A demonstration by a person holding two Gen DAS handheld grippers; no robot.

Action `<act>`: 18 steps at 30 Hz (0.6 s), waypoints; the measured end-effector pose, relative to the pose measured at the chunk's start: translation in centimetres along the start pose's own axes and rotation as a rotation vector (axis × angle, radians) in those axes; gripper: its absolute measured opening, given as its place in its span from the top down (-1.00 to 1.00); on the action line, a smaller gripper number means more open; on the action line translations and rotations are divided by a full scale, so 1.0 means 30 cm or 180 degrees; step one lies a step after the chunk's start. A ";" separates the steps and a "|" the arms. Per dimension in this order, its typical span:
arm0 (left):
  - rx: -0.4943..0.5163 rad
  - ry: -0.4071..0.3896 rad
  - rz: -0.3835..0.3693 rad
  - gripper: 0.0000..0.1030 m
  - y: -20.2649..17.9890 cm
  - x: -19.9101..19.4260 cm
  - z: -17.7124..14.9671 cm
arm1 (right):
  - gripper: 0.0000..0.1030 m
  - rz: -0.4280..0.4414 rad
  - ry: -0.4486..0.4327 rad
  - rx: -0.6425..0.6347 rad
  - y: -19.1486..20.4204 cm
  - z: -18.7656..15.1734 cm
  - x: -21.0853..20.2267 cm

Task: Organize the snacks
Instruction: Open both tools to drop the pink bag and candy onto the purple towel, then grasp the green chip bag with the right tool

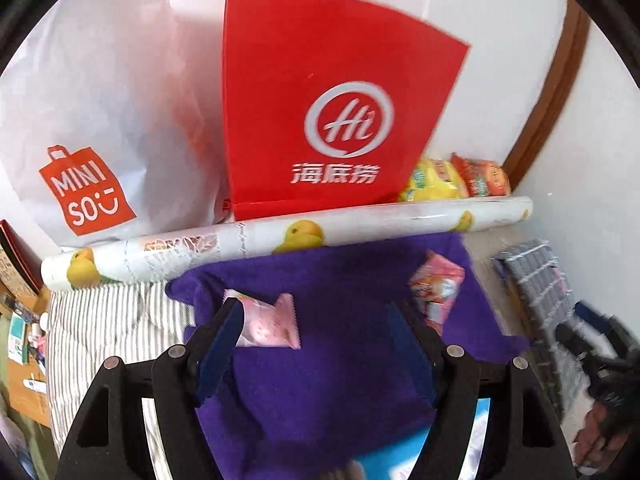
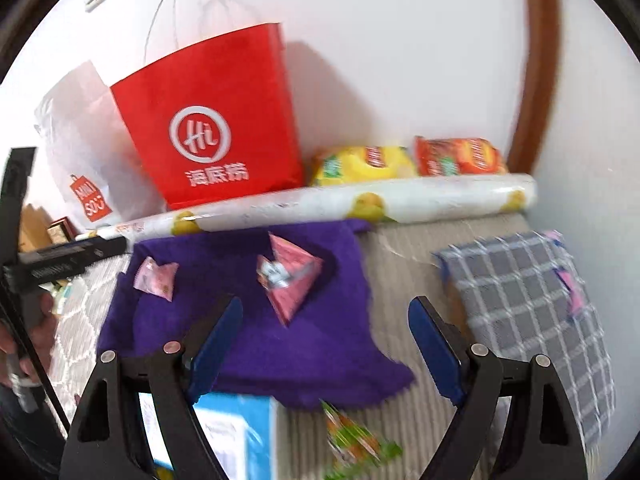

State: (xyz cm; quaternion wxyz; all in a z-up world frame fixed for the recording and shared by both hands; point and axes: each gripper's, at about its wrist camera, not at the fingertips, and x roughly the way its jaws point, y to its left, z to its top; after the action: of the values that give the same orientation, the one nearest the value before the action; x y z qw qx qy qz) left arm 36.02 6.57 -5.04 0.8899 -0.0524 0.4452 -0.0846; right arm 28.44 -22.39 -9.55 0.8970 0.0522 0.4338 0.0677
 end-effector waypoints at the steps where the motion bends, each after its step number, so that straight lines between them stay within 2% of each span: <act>1: 0.0031 -0.0006 -0.0082 -0.41 -0.009 -0.025 -0.014 | -0.65 0.0011 0.0032 0.0007 -0.011 -0.019 -0.007; 2: 0.0077 -0.0017 -0.0124 -0.41 -0.017 -0.049 -0.031 | -0.65 0.0018 0.0082 0.0031 -0.027 -0.050 -0.016; 6: 0.0092 -0.0009 -0.0032 -0.41 -0.031 -0.122 -0.100 | -0.65 -0.0089 0.0163 0.0098 -0.067 -0.153 -0.019; 10: 0.0005 -0.0005 -0.0078 -0.41 -0.029 -0.184 -0.178 | -0.64 0.0019 0.0257 0.0179 -0.095 -0.244 -0.013; 18: -0.0240 -0.0121 0.0082 -0.41 0.026 -0.310 -0.321 | -0.49 -0.0026 0.0371 -0.0175 -0.052 -0.360 0.048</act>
State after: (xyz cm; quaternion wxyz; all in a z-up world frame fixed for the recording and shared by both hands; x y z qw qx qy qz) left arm 22.90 9.00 -3.64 0.8966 -0.0818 0.4317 -0.0553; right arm 20.95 -23.32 -17.58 0.8715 0.0218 0.4835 0.0788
